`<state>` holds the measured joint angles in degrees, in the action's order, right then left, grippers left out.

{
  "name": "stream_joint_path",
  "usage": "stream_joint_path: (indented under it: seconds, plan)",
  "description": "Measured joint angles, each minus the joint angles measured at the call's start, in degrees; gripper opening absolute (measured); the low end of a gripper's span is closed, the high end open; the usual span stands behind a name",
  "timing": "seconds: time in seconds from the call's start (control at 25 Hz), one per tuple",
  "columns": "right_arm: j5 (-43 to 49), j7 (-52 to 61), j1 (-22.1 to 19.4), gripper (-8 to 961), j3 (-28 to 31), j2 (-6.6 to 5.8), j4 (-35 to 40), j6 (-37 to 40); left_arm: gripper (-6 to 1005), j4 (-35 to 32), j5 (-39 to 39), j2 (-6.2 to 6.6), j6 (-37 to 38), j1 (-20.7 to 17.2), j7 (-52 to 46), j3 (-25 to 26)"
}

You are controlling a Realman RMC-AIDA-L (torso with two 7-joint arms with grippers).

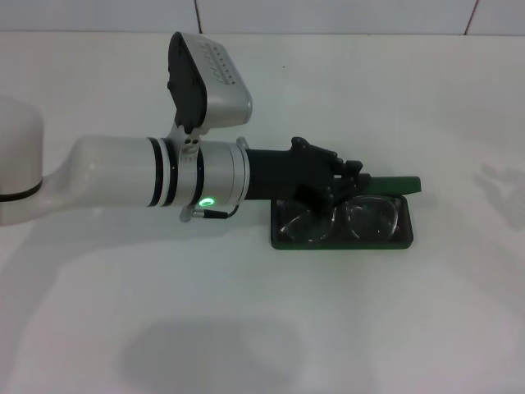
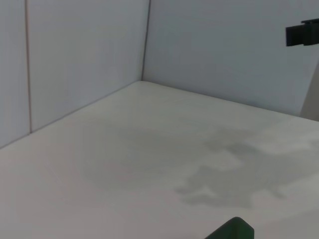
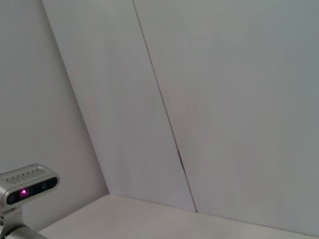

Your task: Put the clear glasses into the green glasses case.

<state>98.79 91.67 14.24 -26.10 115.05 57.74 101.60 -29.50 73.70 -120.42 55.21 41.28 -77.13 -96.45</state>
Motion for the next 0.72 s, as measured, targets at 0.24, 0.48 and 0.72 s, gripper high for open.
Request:
stream_joint_path:
  seconds: [0.24,0.48,0.72]
  plan:
    - [-0.07,0.0,0.0,180,0.0,0.0,-0.1,0.0,183,0.18,0.21,-0.07,1.91,-0.98,0.67,-0.11]
    - [-0.38,-0.33,0.05,181,0.0,0.0,-0.63,0.0,183,0.04,0.26,-0.17,2.39,-2.39,1.1,-1.43]
    - [-0.5,-0.5,0.14,181,0.0,0.08,-0.7,-0.01,184,-0.32,-3.34,-0.17,4.2,-3.02,3.38,-6.05]
